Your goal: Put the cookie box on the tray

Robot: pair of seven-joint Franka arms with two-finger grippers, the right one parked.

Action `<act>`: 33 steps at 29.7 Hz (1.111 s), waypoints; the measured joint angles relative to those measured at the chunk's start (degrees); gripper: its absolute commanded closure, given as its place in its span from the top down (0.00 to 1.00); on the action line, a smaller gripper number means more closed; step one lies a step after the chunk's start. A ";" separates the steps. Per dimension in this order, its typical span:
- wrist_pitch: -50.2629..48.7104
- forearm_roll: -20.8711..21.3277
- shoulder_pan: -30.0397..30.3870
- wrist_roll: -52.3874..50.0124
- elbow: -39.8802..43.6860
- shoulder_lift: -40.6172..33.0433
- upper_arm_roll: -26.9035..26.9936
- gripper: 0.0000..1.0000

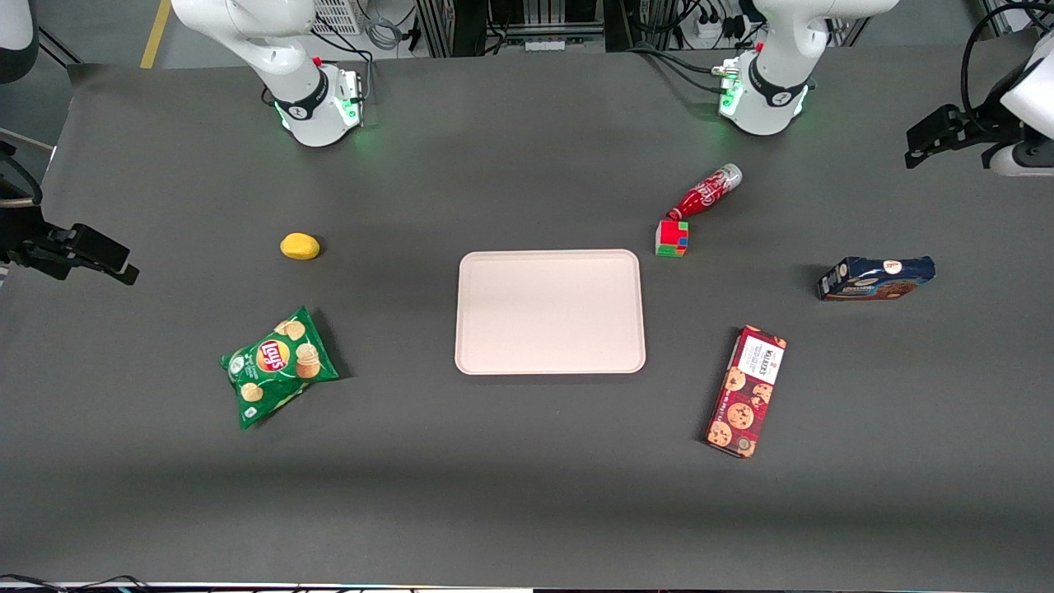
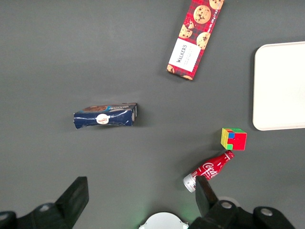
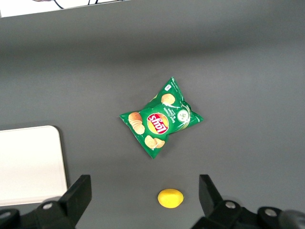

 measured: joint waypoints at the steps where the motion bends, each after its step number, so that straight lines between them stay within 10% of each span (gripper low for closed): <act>1: -0.34 0.03 0.08 -0.02 0.03 -0.02 0.15 1.00; 33: 4.31 4.54 1.56 -41.81 -4.97 1.82 9.00 1.00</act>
